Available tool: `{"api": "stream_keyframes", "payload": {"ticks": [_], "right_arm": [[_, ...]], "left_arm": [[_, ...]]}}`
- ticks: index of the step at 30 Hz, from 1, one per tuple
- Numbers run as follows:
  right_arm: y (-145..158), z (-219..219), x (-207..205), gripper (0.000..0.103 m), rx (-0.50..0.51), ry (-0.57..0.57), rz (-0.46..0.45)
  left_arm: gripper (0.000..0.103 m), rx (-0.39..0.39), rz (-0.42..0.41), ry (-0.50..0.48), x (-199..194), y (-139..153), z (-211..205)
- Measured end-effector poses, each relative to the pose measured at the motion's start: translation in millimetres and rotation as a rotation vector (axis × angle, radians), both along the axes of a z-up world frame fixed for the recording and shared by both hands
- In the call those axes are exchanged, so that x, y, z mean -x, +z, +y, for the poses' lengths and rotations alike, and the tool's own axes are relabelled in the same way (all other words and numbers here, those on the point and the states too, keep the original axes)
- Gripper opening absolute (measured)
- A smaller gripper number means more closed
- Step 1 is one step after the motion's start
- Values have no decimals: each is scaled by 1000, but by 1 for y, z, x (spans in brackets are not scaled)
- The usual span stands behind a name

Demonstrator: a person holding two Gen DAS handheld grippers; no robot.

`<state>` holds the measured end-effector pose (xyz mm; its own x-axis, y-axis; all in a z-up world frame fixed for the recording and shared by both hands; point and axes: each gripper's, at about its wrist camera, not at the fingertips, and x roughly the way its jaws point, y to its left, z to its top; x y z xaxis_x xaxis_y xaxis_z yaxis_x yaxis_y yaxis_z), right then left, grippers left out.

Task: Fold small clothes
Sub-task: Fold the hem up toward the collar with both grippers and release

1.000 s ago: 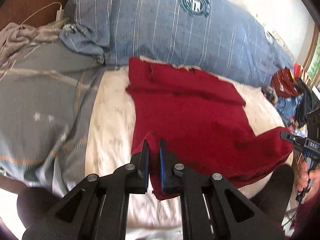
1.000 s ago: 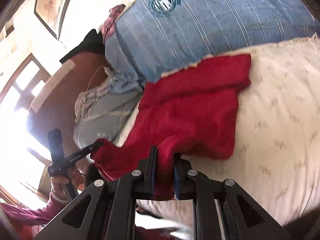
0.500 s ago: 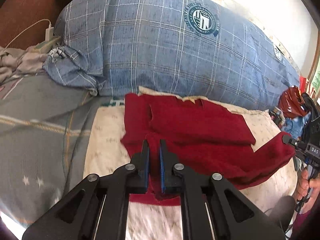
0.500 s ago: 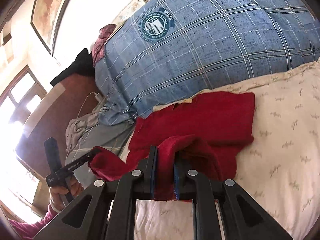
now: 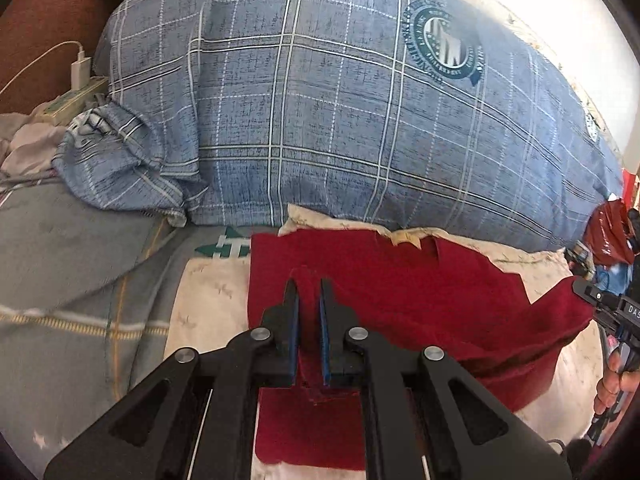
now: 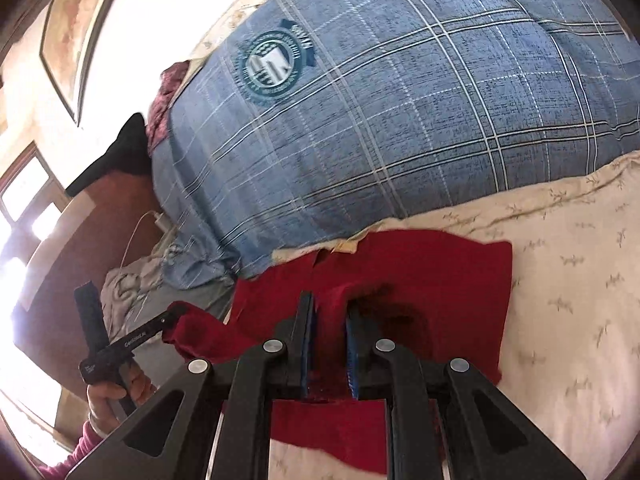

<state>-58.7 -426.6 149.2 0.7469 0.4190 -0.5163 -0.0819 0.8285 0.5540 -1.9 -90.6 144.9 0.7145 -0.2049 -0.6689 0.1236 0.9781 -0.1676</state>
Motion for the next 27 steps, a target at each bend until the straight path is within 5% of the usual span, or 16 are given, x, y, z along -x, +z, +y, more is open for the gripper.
{"api": "stream_keyframes", "payload": {"ticks": [18, 21, 23, 27], "right_arm": [[-61, -34, -115, 15, -34, -99, 131], [-78, -40, -131, 23, -46, -102, 197], [-85, -46, -136, 27, -82, -102, 216], [-72, -61, -121, 49, -102, -177, 169]], "left_arm": [[7, -19, 141, 27, -114, -57, -20], [17, -18, 151, 35, -121, -67, -16], [49, -6, 153, 53, -123, -70, -10], [51, 48, 146, 74, -121, -63, 7]]}}
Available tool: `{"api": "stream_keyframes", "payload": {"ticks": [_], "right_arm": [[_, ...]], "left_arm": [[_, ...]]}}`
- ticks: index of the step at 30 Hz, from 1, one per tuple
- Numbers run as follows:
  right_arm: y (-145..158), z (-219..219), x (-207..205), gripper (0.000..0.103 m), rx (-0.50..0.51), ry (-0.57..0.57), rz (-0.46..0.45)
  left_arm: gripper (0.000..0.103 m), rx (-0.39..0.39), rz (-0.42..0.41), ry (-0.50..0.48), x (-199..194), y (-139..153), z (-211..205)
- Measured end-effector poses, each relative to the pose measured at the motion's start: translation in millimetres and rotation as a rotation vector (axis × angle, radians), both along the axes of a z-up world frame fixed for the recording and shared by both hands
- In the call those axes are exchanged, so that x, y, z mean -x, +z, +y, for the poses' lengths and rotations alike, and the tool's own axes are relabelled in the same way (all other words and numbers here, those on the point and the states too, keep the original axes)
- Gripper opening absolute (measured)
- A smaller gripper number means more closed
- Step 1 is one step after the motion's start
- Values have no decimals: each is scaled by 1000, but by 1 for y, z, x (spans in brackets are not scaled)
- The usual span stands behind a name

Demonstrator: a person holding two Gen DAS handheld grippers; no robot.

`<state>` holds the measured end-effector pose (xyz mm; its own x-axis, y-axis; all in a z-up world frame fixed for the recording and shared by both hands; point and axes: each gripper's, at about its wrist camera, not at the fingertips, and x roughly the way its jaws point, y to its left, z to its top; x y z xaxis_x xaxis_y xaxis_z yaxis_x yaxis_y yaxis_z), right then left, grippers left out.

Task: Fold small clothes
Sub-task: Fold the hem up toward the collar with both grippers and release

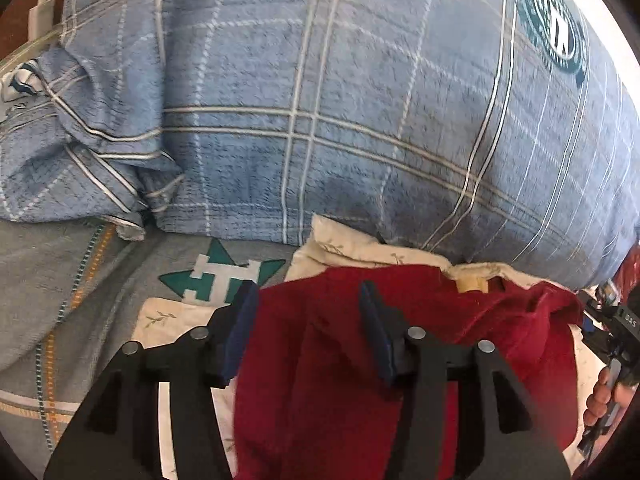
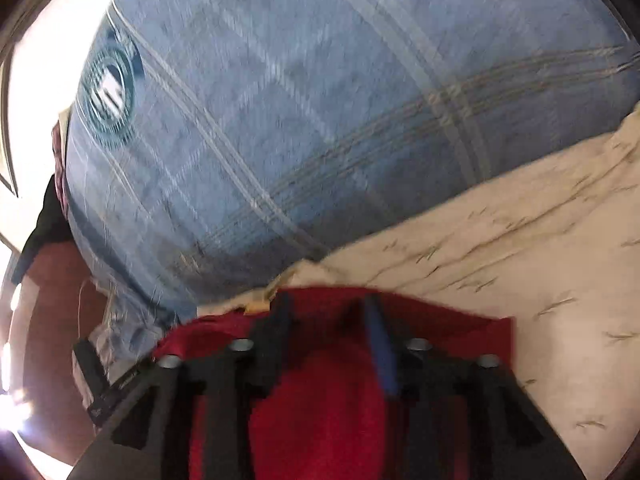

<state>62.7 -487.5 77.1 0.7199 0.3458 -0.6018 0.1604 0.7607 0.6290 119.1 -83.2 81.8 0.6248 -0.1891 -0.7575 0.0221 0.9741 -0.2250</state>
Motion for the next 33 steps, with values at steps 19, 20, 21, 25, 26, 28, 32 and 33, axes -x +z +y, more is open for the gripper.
{"api": "stream_keyframes", "payload": {"ticks": [19, 20, 21, 25, 26, 28, 32, 33], "right_arm": [[-31, 44, -41, 25, 333, 23, 123], [-29, 40, -38, 25, 306, 15, 113], [-25, 36, -33, 28, 296, 5, 102], [-9, 25, -5, 44, 273, -29, 81], [-6, 23, 1, 50, 258, -22, 75], [-3, 25, 11, 56, 303, -13, 77], [-6, 30, 12, 57, 370, -35, 109], [-9, 29, 10, 57, 356, -39, 114]], "left_arm": [[76, -158, 90, 12, -7, -41, -18], [76, -141, 84, 17, -6, -42, -14], [76, -116, 86, 13, -5, -41, -10], [76, -89, 80, 17, 6, -30, 1], [76, -89, 71, 15, 12, -26, 3], [75, -79, 50, 3, 28, -18, 8], [75, -58, 50, -19, 56, -10, 14], [75, -59, 53, -24, 62, -9, 15]]}}
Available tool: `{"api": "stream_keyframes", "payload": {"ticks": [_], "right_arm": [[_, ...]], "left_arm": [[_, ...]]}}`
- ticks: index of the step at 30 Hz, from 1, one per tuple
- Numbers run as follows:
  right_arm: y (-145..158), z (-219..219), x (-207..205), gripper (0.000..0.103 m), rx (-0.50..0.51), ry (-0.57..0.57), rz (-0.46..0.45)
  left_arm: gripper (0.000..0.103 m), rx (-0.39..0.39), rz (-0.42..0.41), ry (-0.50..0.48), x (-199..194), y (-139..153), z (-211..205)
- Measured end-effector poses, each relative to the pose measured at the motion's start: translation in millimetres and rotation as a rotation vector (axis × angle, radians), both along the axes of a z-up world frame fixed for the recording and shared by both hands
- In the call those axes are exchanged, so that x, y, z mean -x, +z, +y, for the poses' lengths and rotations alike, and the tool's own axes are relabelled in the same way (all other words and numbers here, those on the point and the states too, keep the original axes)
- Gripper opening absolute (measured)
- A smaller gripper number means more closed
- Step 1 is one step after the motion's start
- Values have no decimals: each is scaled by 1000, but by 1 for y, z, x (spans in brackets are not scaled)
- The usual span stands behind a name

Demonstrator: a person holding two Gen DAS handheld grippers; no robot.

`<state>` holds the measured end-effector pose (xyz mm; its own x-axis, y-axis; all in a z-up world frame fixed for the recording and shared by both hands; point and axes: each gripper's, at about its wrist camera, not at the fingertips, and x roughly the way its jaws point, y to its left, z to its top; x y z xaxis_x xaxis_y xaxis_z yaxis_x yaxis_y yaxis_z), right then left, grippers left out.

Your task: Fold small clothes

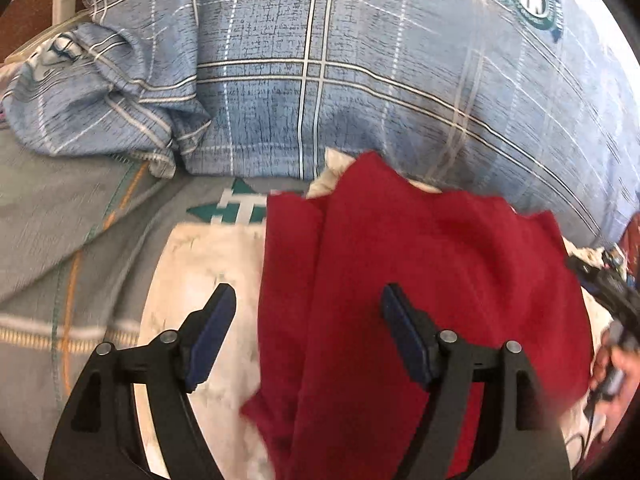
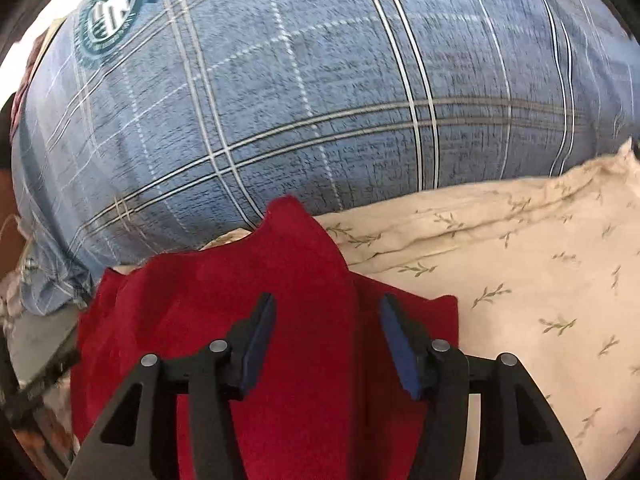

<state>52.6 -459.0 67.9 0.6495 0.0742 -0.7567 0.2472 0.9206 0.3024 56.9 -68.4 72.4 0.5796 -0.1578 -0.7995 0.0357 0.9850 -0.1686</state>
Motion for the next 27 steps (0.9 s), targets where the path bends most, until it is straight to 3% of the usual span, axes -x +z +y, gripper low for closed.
{"api": "stream_keyframes", "payload": {"ticks": [1, 4, 5, 9, 13, 16, 17, 21, 23, 27], "right_arm": [[-4, -1, -3, 53, -9, 1, 12], [-8, 1, -3, 9, -20, 32, 23], [-3, 2, 1, 8, 0, 38, 7], [9, -6, 14, 8, 79, -13, -28], [5, -10, 14, 16, 26, -48, 26], [28, -9, 30, 39, -20, -82, -10], [38, -2, 35, 42, -14, -70, -37], [59, 59, 35, 42, 12, 144, -62], [57, 106, 27, 42, -14, 295, -38], [47, 185, 16, 42, 5, 473, -22]], "left_arm": [[75, -1, 5, -7, 8, 0, 2], [75, 8, 23, -22, 29, -2, 5], [75, 9, 26, -26, 36, -3, 6], [76, 6, 36, -9, 57, -12, 9], [76, 60, 49, 25, 59, -23, 16], [76, 50, 30, 19, 61, -22, 17], [76, 43, 25, 15, 65, -18, 16], [76, 55, 4, 4, 69, -19, 18], [76, 66, 6, -16, 70, -20, 19], [76, 73, 14, -36, 68, -24, 24]]}}
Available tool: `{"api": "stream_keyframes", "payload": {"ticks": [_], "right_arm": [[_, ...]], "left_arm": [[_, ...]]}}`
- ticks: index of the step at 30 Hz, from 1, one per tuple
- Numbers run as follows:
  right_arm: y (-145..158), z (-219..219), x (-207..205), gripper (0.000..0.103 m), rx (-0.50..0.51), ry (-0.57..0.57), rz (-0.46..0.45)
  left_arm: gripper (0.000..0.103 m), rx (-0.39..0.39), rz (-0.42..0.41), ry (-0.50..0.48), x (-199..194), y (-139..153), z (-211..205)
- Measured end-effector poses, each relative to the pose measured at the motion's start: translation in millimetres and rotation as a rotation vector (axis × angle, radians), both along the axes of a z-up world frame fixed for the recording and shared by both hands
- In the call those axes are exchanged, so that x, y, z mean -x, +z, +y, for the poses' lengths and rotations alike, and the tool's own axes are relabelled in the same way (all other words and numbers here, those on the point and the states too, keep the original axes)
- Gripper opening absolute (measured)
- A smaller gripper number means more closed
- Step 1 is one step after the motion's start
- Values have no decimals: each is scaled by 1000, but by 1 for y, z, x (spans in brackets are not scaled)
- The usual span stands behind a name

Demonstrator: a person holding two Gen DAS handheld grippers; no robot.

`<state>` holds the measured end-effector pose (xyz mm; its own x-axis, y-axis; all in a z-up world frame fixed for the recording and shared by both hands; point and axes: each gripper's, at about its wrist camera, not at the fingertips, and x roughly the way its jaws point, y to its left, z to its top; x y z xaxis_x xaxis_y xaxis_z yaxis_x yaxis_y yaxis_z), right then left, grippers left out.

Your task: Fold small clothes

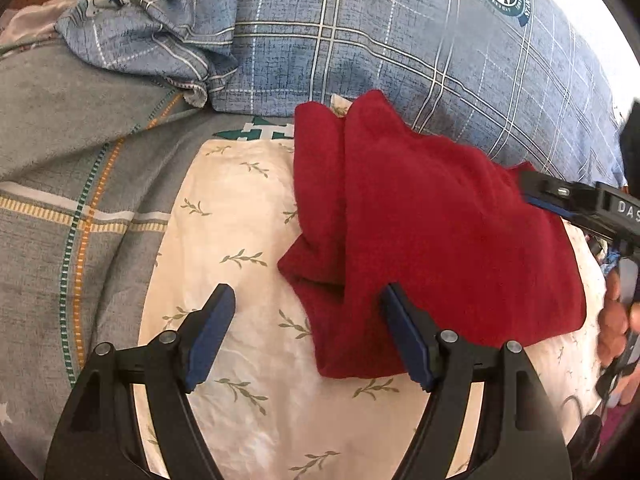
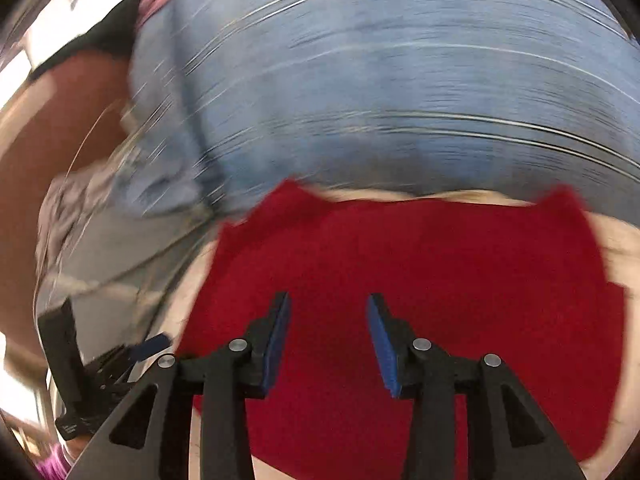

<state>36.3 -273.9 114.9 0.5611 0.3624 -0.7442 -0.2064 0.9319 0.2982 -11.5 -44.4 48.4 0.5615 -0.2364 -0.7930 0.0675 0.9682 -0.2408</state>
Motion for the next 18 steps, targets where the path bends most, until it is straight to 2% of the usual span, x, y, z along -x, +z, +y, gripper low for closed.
{"api": "stream_keyframes", "payload": {"ticks": [4, 8, 13, 18], "right_arm": [[-11, 61, -18, 39, 56, 81, -19], [-31, 105, -52, 35, 115, 103, -6], [-59, 126, -85, 33, 169, 92, 33], [-61, 131, -92, 36, 181, 85, 27]], "left_arm": [[76, 21, 8, -6, -2, -3, 4], [76, 17, 5, -17, -1, -5, 4], [78, 25, 16, -18, -4, -9, 7], [79, 28, 17, -17, -5, -10, 9]]}}
